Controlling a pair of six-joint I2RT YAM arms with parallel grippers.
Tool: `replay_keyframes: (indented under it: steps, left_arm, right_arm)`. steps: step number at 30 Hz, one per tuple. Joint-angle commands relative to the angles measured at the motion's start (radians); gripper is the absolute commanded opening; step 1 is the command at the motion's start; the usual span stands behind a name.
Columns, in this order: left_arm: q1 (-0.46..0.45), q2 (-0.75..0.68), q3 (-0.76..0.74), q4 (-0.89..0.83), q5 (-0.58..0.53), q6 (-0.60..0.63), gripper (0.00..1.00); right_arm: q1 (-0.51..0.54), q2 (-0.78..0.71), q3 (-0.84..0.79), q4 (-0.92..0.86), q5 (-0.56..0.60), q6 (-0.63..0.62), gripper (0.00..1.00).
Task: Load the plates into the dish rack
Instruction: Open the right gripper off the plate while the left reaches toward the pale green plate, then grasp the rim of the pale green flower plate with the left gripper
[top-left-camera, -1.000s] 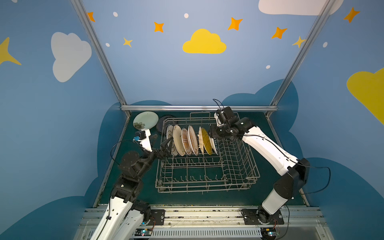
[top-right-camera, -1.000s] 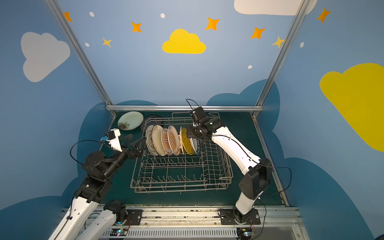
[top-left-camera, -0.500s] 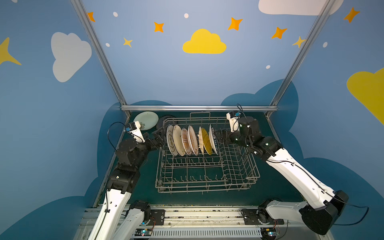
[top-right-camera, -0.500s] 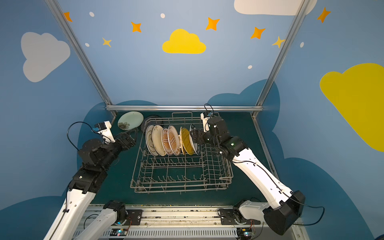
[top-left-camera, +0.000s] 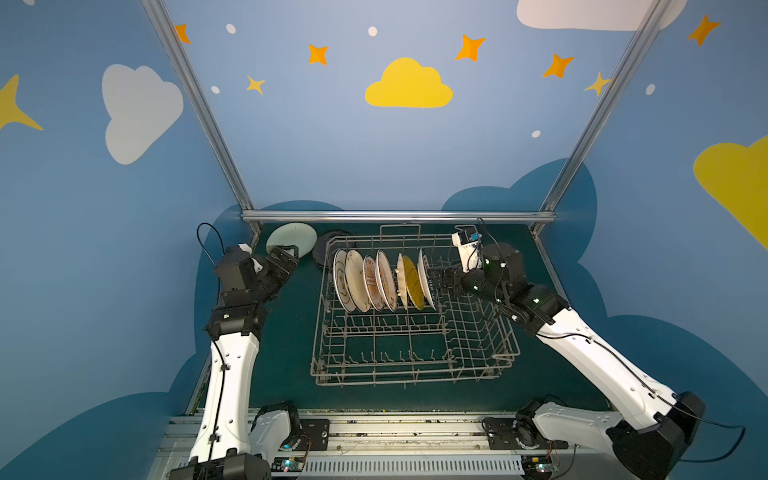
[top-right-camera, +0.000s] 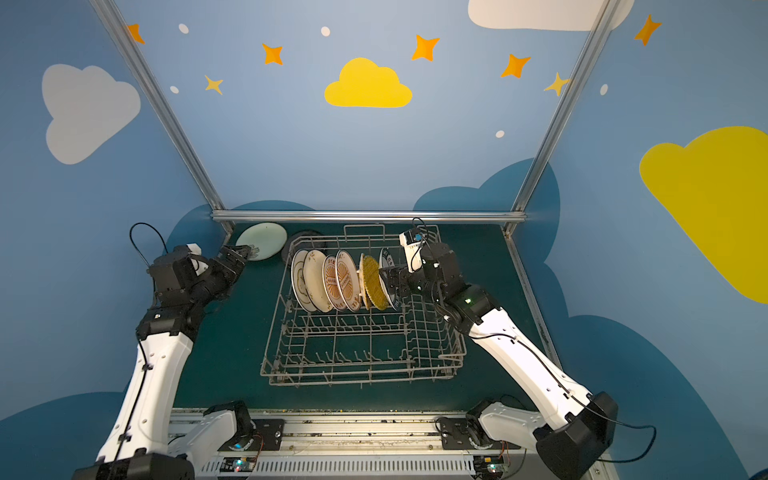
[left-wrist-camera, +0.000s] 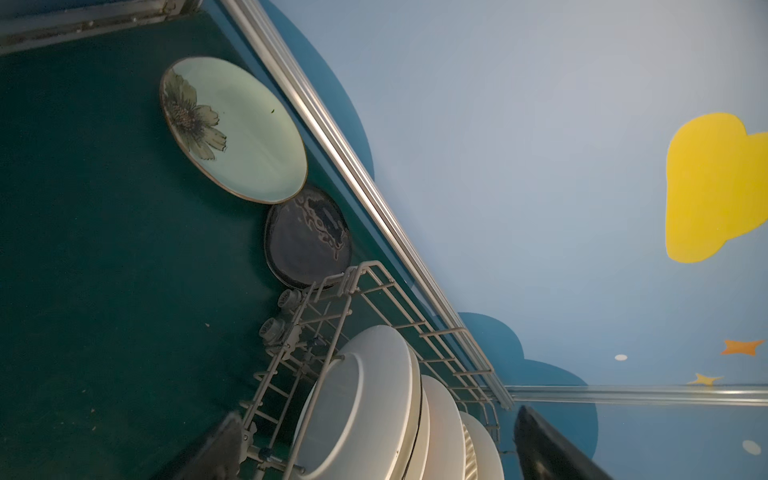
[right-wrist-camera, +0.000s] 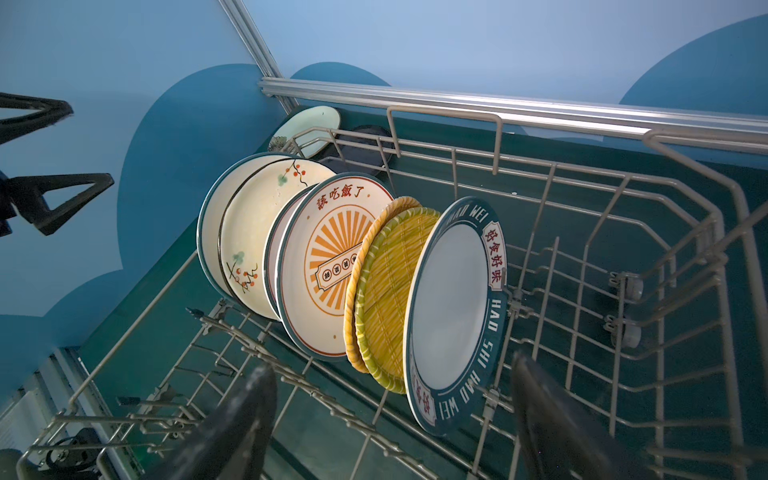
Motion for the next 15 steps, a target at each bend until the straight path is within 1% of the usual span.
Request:
replay_keyframes:
  steps: [1, 2, 4, 7, 8, 11, 15]
  left_arm:
    - [0.014, 0.028, -0.005, -0.031, 0.025, -0.046, 1.0]
    - [0.019, 0.044, -0.016, -0.026, 0.024, -0.054, 1.0]
    - [0.036, 0.077, -0.053, 0.038, 0.033, -0.09, 1.0]
    - [0.067, 0.164, -0.089, 0.137, 0.043, -0.222, 0.99]
    - [0.072, 0.207, -0.096, 0.199, 0.06, -0.262, 0.98]
    - [0.079, 0.344, -0.078, 0.309, 0.086, -0.334, 0.93]
    - [0.094, 0.543, -0.026, 0.403, 0.125, -0.401, 0.88]
  right_arm:
    - [-0.018, -0.015, 0.012, -0.038, 0.037, -0.014, 0.86]
    - [-0.022, -0.013, 0.014, -0.044, 0.029, -0.014, 0.86]
    - [-0.033, -0.013, 0.007, -0.043, 0.016, -0.014, 0.86]
    - [-0.044, -0.014, -0.003, -0.039, -0.004, -0.013, 0.86]
    - [-0.046, -0.016, -0.006, -0.038, -0.009, -0.01, 0.86]
    - [-0.051, -0.027, -0.019, -0.026, -0.042, -0.003, 0.86]
    - [-0.052, -0.043, -0.031, -0.034, -0.083, -0.003, 0.86]
